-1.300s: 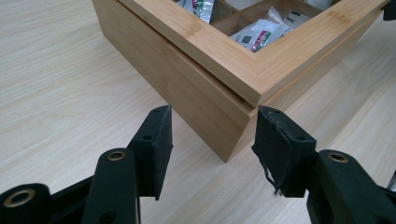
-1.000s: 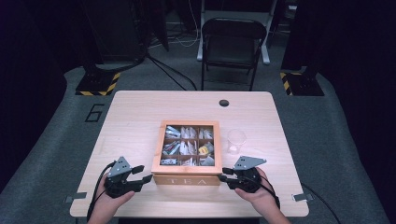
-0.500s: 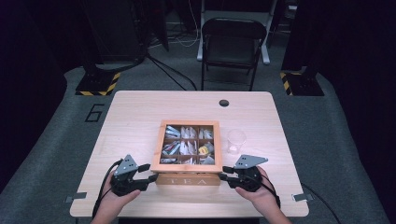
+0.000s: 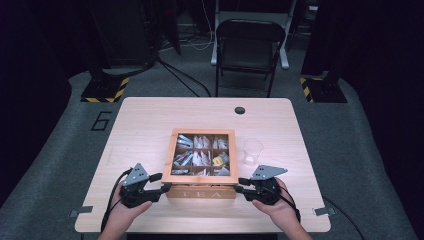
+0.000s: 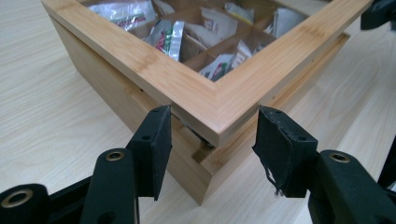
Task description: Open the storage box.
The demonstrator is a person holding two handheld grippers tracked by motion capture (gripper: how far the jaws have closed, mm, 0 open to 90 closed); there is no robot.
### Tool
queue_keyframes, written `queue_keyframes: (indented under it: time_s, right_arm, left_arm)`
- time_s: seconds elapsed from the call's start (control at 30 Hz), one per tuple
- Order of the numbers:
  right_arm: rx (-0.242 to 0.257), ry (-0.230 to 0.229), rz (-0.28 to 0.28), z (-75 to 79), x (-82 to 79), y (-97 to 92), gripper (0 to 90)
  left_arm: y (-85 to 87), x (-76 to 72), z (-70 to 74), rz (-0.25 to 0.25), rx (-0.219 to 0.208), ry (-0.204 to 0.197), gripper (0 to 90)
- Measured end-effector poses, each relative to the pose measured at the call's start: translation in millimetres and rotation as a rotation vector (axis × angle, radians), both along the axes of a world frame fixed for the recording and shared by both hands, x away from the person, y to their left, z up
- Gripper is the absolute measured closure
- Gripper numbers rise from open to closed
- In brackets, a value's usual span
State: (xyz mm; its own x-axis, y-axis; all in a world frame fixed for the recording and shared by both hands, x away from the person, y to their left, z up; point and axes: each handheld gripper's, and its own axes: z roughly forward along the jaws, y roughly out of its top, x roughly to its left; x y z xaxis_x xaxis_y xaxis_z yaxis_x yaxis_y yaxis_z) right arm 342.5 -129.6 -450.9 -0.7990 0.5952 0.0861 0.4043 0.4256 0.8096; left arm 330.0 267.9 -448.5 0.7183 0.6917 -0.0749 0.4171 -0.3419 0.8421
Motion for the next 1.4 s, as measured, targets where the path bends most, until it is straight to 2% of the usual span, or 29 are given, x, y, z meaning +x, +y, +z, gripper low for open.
queue_keyframes:
  time_s: [0.13,0.2,0.3,0.47,0.6,0.63,1.07,1.2,1.33,1.4]
  right_arm:
    - [-0.004,0.009,0.011,0.0,0.6,0.1,66.0]
    - [-0.005,0.010,0.011,0.1,0.6,0.2,65.9]
    - [-0.001,0.010,0.006,0.8,0.7,0.0,65.9]
    - [0.012,0.000,0.007,3.4,1.5,-0.4,65.8]
    - [0.015,0.000,0.005,4.0,1.3,-0.7,65.9]
    - [0.021,-0.002,0.007,4.6,1.6,-1.0,65.9]
    - [0.028,-0.009,0.000,6.5,1.6,-1.4,63.0]
    - [0.029,-0.019,0.005,11.5,3.2,-2.8,61.6]
    - [0.025,-0.020,0.010,15.9,4.5,-2.7,60.8]
    - [0.028,-0.020,0.006,16.4,4.5,-2.7,60.7]
  left_arm:
    - [2.0,-0.6,3.9,-0.013,0.008,-0.007,51.3]
    - [1.9,-0.7,3.8,-0.014,0.011,-0.002,51.2]
    - [1.4,-1.0,1.7,-0.017,0.041,0.008,49.8]
    - [-1.4,0.4,-3.2,-0.015,0.052,0.020,49.7]
    - [-3.0,2.9,-1.2,0.002,0.058,-0.002,50.8]
    - [-2.8,3.5,0.5,-0.004,0.063,0.004,50.7]
    - [-3.5,5.0,5.3,0.001,0.057,0.021,50.3]
    - [-2.0,4.8,9.4,0.005,0.042,0.009,50.1]
    - [-3.0,4.9,14.6,0.001,0.065,0.002,49.6]
    - [-3.2,5.2,16.1,0.001,0.063,0.002,49.6]
